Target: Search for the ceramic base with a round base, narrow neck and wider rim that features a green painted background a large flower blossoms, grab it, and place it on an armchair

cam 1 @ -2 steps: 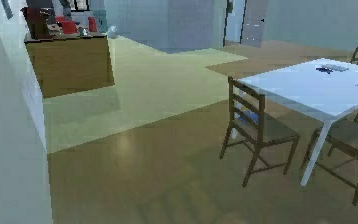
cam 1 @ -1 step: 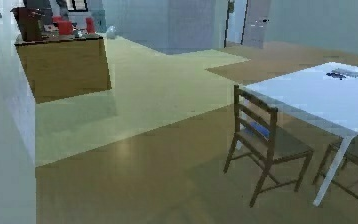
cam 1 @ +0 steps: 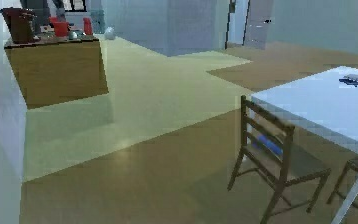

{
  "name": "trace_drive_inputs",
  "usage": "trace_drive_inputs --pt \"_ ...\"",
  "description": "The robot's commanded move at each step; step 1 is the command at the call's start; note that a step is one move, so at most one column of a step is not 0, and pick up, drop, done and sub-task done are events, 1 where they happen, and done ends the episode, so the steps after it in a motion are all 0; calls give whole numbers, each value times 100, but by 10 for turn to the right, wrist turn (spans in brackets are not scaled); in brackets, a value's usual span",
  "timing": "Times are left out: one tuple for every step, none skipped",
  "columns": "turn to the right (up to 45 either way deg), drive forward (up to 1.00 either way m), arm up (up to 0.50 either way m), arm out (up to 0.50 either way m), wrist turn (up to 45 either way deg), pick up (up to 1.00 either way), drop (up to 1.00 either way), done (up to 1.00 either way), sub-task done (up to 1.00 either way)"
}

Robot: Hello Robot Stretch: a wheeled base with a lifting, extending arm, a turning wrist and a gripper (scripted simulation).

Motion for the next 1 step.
trace_drive_inputs --pt "450 0 0 0 0 0 0 0 0"
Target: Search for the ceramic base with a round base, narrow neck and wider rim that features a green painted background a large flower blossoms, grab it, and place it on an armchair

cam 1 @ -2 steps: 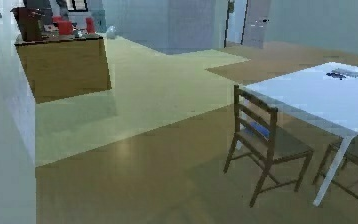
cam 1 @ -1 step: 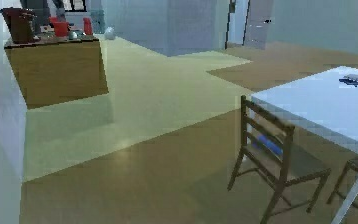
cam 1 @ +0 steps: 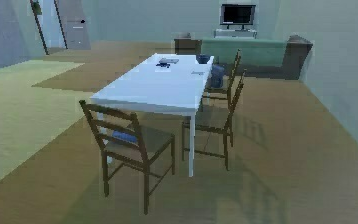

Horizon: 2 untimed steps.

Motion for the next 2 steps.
trace_drive_inputs --pt "120 0 0 0 0 0 0 0 0" --pt "0 5 0 0 0 0 0 0 0"
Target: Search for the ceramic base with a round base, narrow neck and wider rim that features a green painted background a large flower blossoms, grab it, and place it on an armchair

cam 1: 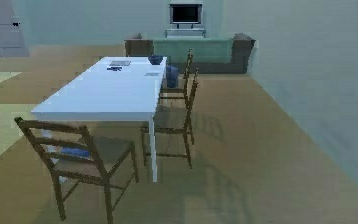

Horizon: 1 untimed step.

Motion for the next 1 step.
trace_drive_inputs --pt "-450 0 0 0 0 0 0 0 0"
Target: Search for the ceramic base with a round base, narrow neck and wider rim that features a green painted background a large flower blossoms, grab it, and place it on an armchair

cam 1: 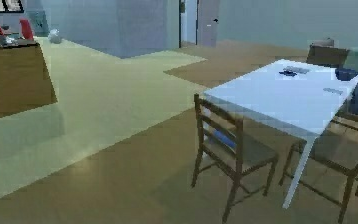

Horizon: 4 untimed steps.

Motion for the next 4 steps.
trace_drive_inputs --pt "-270 0 0 0 0 0 0 0 0" --pt "0 100 0 0 0 0 0 0 0" --pt "0 40 0 0 0 0 0 0 0" --pt "360 0 0 0 0 0 0 0 0"
